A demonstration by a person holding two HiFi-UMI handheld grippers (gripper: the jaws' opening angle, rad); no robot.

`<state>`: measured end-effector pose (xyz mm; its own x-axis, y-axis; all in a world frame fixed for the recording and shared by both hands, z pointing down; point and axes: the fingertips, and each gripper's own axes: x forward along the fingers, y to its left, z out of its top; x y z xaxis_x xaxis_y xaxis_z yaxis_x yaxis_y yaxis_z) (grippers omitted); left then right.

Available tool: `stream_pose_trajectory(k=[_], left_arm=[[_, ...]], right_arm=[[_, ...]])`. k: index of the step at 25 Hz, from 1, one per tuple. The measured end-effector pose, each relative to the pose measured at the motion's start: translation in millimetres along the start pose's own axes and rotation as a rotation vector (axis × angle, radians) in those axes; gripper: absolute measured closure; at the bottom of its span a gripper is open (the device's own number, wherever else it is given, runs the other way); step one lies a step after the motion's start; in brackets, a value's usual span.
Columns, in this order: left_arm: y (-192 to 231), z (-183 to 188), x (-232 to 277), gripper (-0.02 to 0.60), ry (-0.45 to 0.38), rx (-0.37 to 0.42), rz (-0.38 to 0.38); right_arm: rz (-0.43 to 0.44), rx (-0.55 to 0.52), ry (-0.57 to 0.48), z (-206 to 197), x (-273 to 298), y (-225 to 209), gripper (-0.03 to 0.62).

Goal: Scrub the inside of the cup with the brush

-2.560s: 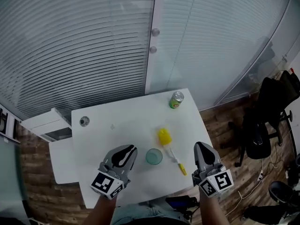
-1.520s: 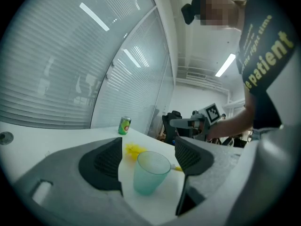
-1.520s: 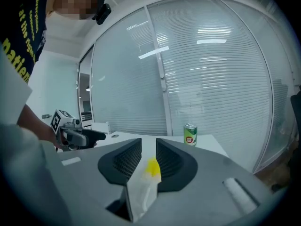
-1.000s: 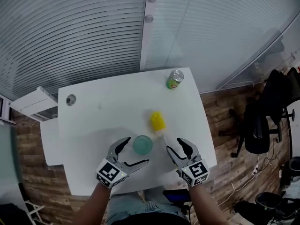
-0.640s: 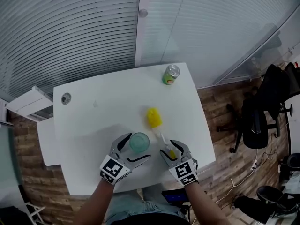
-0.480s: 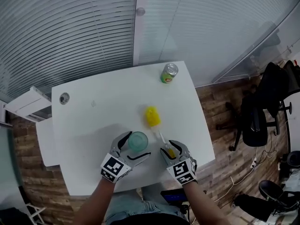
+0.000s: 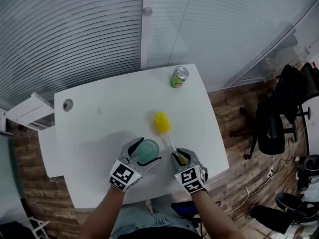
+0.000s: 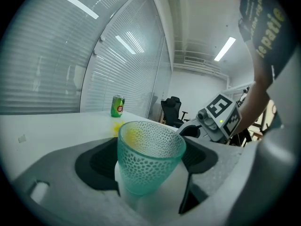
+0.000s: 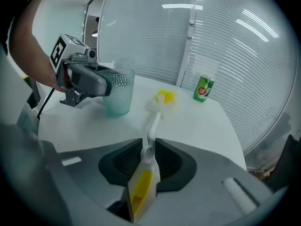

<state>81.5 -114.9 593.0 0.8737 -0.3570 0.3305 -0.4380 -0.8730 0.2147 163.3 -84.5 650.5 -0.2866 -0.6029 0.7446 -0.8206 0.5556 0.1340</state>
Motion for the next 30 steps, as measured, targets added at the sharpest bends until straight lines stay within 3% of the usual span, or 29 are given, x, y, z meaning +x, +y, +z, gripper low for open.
stream_pose_trajectory(k=[9, 22, 30], left_arm=[[3, -1, -6, 0.169, 0.050, 0.037, -0.011], [32, 4, -37, 0.172, 0.107, 0.055, 0.097], [34, 10, -54, 0.172, 0.167, 0.101, 0.137]], right_arm=[[0.021, 0.010, -0.011, 7, -10, -10, 0.557], [0.053, 0.000, -0.099, 53, -26, -23, 0.557], [0.090, -0.121, -0.163, 81, -55, -26, 0.557]])
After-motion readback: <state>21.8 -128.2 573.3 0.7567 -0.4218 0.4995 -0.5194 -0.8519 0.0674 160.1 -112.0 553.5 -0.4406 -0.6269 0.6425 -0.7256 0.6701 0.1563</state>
